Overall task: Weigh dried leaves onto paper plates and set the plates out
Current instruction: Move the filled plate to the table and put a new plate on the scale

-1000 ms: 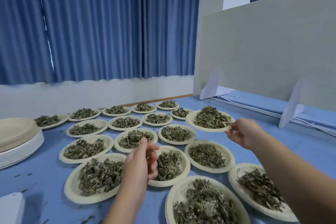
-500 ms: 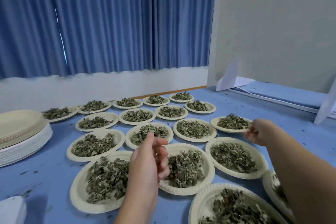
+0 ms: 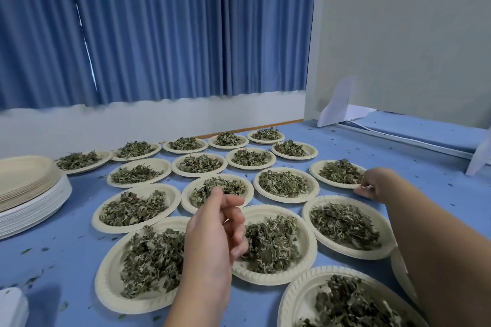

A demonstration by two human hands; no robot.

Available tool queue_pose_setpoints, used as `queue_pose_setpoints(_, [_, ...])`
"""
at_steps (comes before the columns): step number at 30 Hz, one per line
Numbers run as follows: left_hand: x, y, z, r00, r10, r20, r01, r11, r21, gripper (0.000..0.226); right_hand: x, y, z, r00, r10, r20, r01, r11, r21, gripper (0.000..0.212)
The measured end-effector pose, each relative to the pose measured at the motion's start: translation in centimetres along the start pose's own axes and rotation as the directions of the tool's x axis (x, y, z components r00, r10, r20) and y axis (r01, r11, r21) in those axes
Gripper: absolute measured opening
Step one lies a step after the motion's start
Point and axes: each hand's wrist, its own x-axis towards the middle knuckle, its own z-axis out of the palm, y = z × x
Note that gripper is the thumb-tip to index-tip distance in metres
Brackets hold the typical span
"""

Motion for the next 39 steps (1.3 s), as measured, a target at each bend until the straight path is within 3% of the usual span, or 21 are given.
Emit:
queue_pose_setpoints(4, [0.2, 0.0, 0.0, 1.000, 0.001, 0.008, -0.001, 1.000, 0.003, 0.037, -0.6, -0.9, 0.6, 0.992, 0.112, 0.052, -0.107, 0.991, -0.081, 0.027])
queue_pose_setpoints(8, [0.4, 0.0, -0.1, 1.000, 0.001, 0.019, -0.001, 1.000, 0.007, 0.035, -0.9, -1.3, 1.0, 0.992, 0.087, 0.089, -0.073, 0.987, -0.144, 0.032])
queue_pose_setpoints(12, [0.5, -0.1, -0.1, 1.000, -0.003, 0.029, 0.003, 1.000, 0.005, 0.034, -1.7, -1.7, 0.4, 0.993, 0.080, 0.082, -0.064, 0.983, -0.174, 0.017])
queue_pose_setpoints(15, [0.4, -0.1, -0.4, 1.000, -0.009, 0.028, 0.009, 1.000, -0.007, 0.033, -4.0, -2.0, 0.6, 0.993, 0.046, 0.109, -0.038, 0.997, -0.071, 0.007])
queue_pose_setpoints(19, [-0.2, 1.1, -0.8, 1.000, -0.019, -0.013, 0.018, 0.998, -0.056, 0.030, -9.1, -2.7, 2.6, 0.965, -0.036, 0.259, 0.004, 0.992, 0.125, 0.005])
queue_pose_setpoints(23, [-1.9, 3.6, -1.7, 0.995, -0.005, -0.095, -0.016, 0.976, -0.218, 0.025, -15.4, -3.6, 5.5, 0.882, -0.093, 0.462, -0.021, 0.972, 0.235, 0.011])
queue_pose_setpoints(25, [-3.1, 5.4, -2.9, 0.995, 0.051, -0.087, -0.068, 0.975, -0.211, 0.023, -18.8, -4.3, 7.2, 0.820, -0.136, 0.557, -0.049, 0.951, 0.305, 0.007])
queue_pose_setpoints(29, [-5.3, 10.6, -7.3, 0.978, 0.180, -0.109, -0.185, 0.982, -0.044, 0.025, -25.7, -5.2, 11.7, 0.700, -0.173, 0.693, -0.081, 0.945, 0.317, 0.003])
queue_pose_setpoints(34, [-7.8, 17.9, -16.7, 0.919, 0.337, -0.205, -0.233, 0.883, 0.407, 0.027, -33.8, -5.5, 17.7, 0.538, -0.173, 0.825, -0.041, 0.972, 0.230, 0.005])
queue_pose_setpoints(37, [-9.2, 20.8, -23.0, 0.872, 0.418, -0.255, -0.137, 0.708, 0.693, 0.030, -38.3, -5.3, 21.1, 0.462, -0.171, 0.870, -0.007, 0.980, 0.197, 0.005])
queue_pose_setpoints(39, [-10.3, 22.0, -26.9, 0.830, 0.501, -0.246, -0.040, 0.493, 0.869, 0.032, -41.1, -5.0, 23.3, 0.405, -0.166, 0.899, 0.038, 0.986, 0.165, 0.005])
